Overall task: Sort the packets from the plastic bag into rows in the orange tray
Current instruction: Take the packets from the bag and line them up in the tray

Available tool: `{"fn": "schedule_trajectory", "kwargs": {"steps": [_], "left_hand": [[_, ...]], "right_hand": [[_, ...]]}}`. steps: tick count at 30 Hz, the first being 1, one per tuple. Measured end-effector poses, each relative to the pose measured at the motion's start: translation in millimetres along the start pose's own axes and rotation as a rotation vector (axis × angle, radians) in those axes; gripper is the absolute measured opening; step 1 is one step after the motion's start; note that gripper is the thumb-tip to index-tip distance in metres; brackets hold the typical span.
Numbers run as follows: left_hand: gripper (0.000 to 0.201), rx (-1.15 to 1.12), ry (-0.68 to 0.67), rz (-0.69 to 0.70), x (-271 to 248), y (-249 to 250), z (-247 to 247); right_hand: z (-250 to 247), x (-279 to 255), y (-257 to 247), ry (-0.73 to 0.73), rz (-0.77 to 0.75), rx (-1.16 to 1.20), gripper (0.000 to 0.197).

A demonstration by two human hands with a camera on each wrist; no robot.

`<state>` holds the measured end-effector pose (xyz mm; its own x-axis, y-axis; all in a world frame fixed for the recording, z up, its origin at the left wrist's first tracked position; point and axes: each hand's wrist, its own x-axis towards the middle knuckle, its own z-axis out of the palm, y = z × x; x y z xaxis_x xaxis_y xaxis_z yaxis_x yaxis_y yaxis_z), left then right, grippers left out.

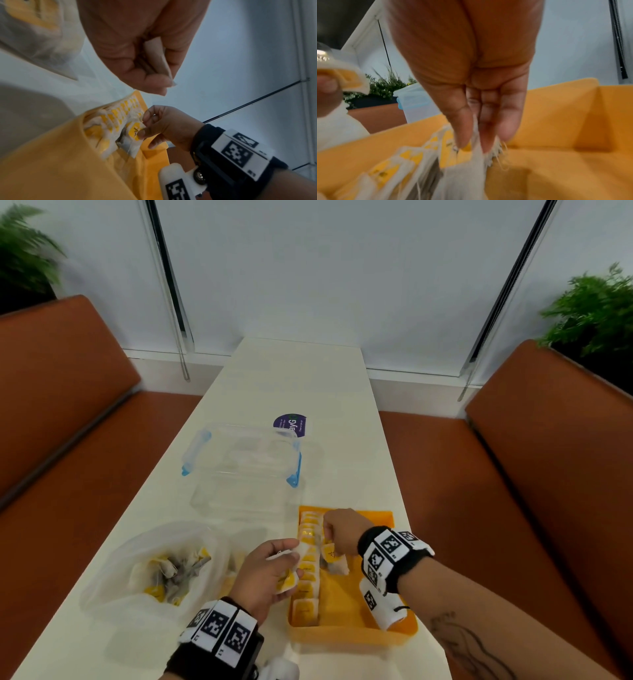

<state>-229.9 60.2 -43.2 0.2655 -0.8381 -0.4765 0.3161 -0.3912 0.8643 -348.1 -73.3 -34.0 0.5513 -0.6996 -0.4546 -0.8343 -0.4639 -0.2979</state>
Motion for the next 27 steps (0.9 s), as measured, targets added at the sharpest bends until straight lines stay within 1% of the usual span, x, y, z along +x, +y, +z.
{"fn": "schedule_trajectory", "kwargs": {"steps": [2, 4, 6, 8, 11, 13, 17, 21, 23, 25, 27], "left_hand": [[0.015, 0.001, 0.0, -0.004, -0.4, -0.1, -1.7], [0.015, -0.009, 0.003, -0.01, 0.0, -0.6, -3.4], [0.015, -0.022, 0.01, -0.013, 1.1, -1.0, -5.5], [0.015, -0.03, 0.017, -0.015, 2.2, -1.6, -6.6], [0.015, -0.036, 0.02, -0.013, 3.0, -1.7, -4.7], [0.015, -0.032, 0.019, -0.016, 3.0, -1.6, -2.6], [0.015, -0.025, 0.012, -0.019, 3.1, -1.2, 0.0], [0.014, -0.025, 0.009, -0.01, 2.2, -1.3, -0.4], [0.014, -0.021, 0.006, -0.004, 0.9, -1.6, -0.1], [0.014, -0.017, 0.008, -0.003, 0.1, -2.0, -0.2], [0.014, -0.016, 0.016, -0.002, 0.7, -2.9, -1.4]], "right_hand": [[0.1, 1.1, -2.3, 0.039, 0.008, -0.066, 0.022], [-0.9, 1.9, -2.3, 0.062, 0.01, -0.073, 0.019], [-1.9, 5.3, 0.4, 0.032, 0.008, -0.046, 0.027], [-2.5, 7.4, 2.2, -0.041, 0.003, -0.023, 0.037], [-0.7, 8.1, 2.5, -0.095, -0.006, -0.021, 0.038], [3.9, 10.0, 4.1, -0.066, 0.004, -0.029, 0.038], [9.7, 12.5, 6.5, -0.021, 0.051, -0.016, 0.035], [2.6, 8.6, 1.6, -0.059, 0.058, -0.079, 0.023], [1.1, 7.2, 0.2, -0.091, 0.057, -0.133, 0.021], [0.1, 6.1, 0.0, -0.106, 0.063, -0.17, 0.025], [-5.4, 2.8, -1.0, -0.101, 0.071, -0.187, 0.018]]}}
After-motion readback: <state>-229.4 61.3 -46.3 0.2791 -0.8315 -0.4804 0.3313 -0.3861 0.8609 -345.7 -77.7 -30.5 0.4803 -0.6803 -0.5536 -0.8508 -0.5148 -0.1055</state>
